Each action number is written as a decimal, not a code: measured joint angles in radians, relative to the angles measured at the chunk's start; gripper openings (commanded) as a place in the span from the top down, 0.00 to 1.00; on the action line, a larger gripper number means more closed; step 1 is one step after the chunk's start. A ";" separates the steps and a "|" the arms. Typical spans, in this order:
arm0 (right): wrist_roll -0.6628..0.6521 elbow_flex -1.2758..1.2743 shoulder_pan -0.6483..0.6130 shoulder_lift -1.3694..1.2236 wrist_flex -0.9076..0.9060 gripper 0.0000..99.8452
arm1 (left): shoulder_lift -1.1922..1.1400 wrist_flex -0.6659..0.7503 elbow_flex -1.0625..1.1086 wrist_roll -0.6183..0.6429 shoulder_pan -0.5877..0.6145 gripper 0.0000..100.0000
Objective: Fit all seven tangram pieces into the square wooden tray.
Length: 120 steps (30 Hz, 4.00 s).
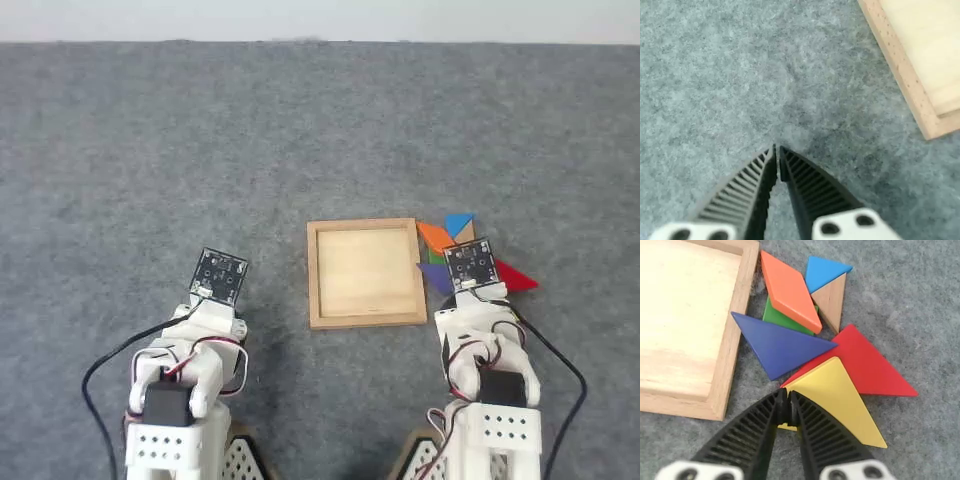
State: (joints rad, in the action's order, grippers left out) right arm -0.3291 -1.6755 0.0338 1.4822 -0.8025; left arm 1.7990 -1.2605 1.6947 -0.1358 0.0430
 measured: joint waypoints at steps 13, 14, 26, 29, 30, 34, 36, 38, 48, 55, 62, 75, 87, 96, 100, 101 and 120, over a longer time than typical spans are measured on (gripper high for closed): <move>0.000 0.000 0.000 0.000 -0.021 0.99 | 0.000 0.000 0.000 0.000 0.000 0.99; 0.000 0.000 0.000 0.000 -0.021 0.99 | 0.000 0.000 0.000 0.000 0.000 0.99; 0.000 0.000 0.000 0.000 -0.021 0.99 | 0.000 0.000 0.000 0.000 0.000 0.99; 0.000 0.000 0.000 0.000 -0.021 0.98 | 0.000 0.000 0.000 0.000 0.000 0.99; 0.000 0.000 0.000 0.000 -0.021 0.98 | 0.000 0.000 0.000 0.000 0.000 0.99; 0.000 0.000 -0.002 0.000 -0.018 0.98 | 0.000 0.000 0.000 0.000 0.000 0.99; 0.000 0.000 -0.008 0.000 -0.011 0.98 | 0.000 0.000 0.000 0.000 0.000 0.99; 0.000 0.000 -0.018 0.000 -0.006 0.98 | 0.000 0.000 0.000 0.000 0.000 0.99; 0.002 0.305 -0.018 -0.006 -0.141 0.98 | 0.000 0.000 0.000 0.000 0.000 0.99; 0.009 0.652 -0.018 -0.400 -0.245 0.98 | 0.000 0.000 0.000 0.000 0.000 0.99; 0.103 0.858 -0.018 -0.980 -0.252 0.81 | 0.000 0.000 0.000 0.000 0.000 0.99; 0.694 0.948 -0.015 -1.329 -0.250 0.77 | 0.000 0.000 0.000 0.000 0.000 0.99; 0.809 0.993 -0.014 -1.405 -0.256 0.78 | 0.000 0.000 0.000 0.000 0.000 0.99; 0.810 1.023 0.229 -1.435 -0.252 0.77 | 0.000 0.000 0.000 0.000 0.000 0.99; 0.778 1.049 0.295 -1.450 -0.245 0.77 | 0.000 0.000 0.000 0.000 0.000 0.99; 0.764 1.056 0.298 -1.453 -0.245 0.77 | 0.000 0.000 0.000 0.000 0.000 0.99; 0.893 1.246 0.272 -1.465 -0.512 0.77 | 0.000 0.000 0.000 0.000 0.000 0.99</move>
State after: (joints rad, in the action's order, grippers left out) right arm 0.5639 -0.4296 0.3053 0.0169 -1.3149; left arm 1.7990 -1.2605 1.6947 -0.1358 0.0430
